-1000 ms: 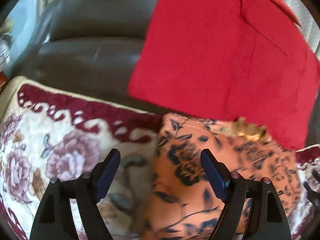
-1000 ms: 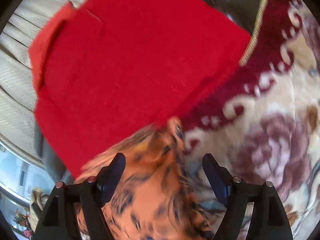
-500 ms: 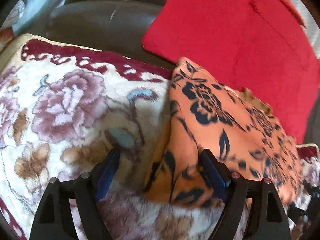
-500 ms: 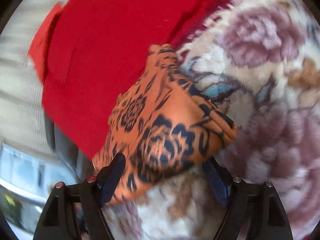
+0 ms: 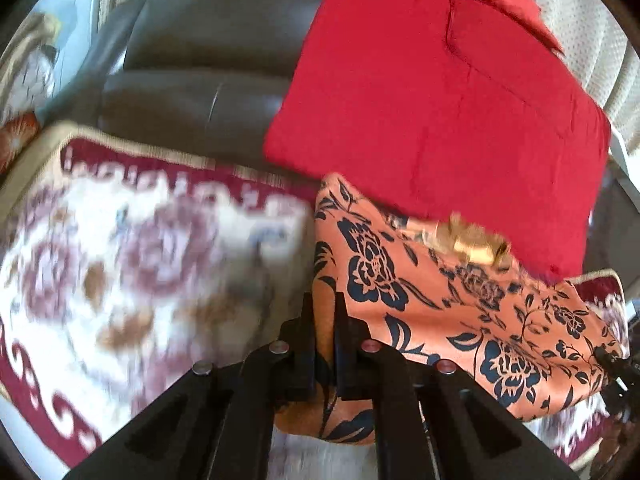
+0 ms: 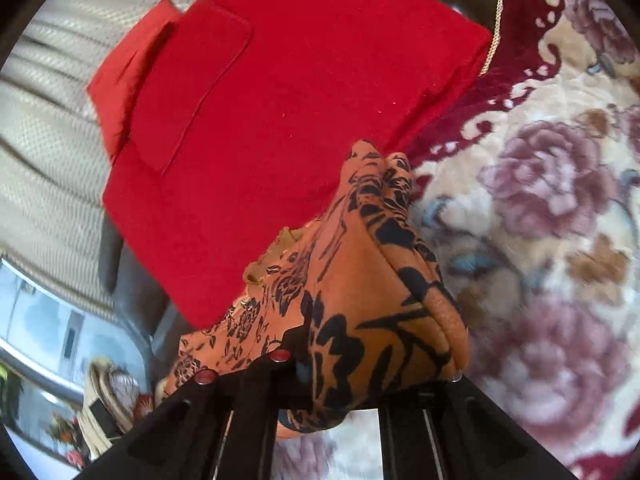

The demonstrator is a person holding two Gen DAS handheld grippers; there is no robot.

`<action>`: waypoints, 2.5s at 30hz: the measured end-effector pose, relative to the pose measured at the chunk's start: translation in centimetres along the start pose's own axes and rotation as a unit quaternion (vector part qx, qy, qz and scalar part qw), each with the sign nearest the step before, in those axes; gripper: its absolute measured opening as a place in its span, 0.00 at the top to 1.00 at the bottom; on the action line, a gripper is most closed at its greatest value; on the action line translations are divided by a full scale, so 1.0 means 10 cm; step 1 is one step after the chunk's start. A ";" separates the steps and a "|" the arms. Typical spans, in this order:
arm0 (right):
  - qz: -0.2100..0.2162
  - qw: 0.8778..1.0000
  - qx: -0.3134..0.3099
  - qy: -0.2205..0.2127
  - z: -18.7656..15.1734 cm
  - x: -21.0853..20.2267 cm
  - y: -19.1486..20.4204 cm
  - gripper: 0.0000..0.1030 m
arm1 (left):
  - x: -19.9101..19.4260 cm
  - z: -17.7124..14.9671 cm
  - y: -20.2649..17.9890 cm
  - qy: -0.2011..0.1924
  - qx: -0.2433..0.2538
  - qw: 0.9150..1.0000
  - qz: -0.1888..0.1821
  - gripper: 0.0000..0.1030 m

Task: Fold small clothes

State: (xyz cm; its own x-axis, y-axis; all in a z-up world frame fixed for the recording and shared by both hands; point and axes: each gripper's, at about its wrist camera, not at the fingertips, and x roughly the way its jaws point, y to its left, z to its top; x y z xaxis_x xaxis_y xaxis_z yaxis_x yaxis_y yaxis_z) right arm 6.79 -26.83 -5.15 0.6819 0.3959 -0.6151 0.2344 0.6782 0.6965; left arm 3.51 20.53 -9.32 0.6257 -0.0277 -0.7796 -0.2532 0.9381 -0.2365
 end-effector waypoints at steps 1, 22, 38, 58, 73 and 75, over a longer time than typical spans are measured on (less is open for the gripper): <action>0.001 1.000 0.009 0.010 -0.11 -0.09 -0.09 0.91 | 0.05 -0.19 0.09 0.025 -0.010 1.000 -0.008 0.93; -0.122 0.976 -0.170 0.057 0.59 0.66 -0.34 0.43 | 0.95 0.38 -0.02 0.060 0.048 0.997 -0.008 0.46; -0.182 0.952 -0.244 -0.025 0.81 0.66 0.14 0.94 | 0.83 0.73 -0.04 -0.033 0.063 0.997 0.017 0.97; 0.075 0.977 -0.173 0.096 0.00 0.72 0.58 0.22 | 0.49 0.06 -0.68 -0.012 0.110 0.994 0.005 0.50; -0.092 0.983 -0.143 0.074 0.25 0.88 -0.03 0.25 | 0.93 -0.25 -0.79 0.041 0.165 0.982 0.079 0.49; -0.107 0.984 -0.119 0.075 0.22 0.92 -0.18 0.25 | 0.94 -0.25 -0.78 0.039 0.164 0.983 0.077 0.48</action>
State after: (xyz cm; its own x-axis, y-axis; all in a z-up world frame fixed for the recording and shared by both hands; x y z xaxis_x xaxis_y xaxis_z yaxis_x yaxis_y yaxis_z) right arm 14.18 -25.74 -11.25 0.5208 0.3023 -0.7983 0.1800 0.8753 0.4488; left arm 9.52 12.12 -16.23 0.5367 0.1092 -0.8367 -0.0810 0.9937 0.0777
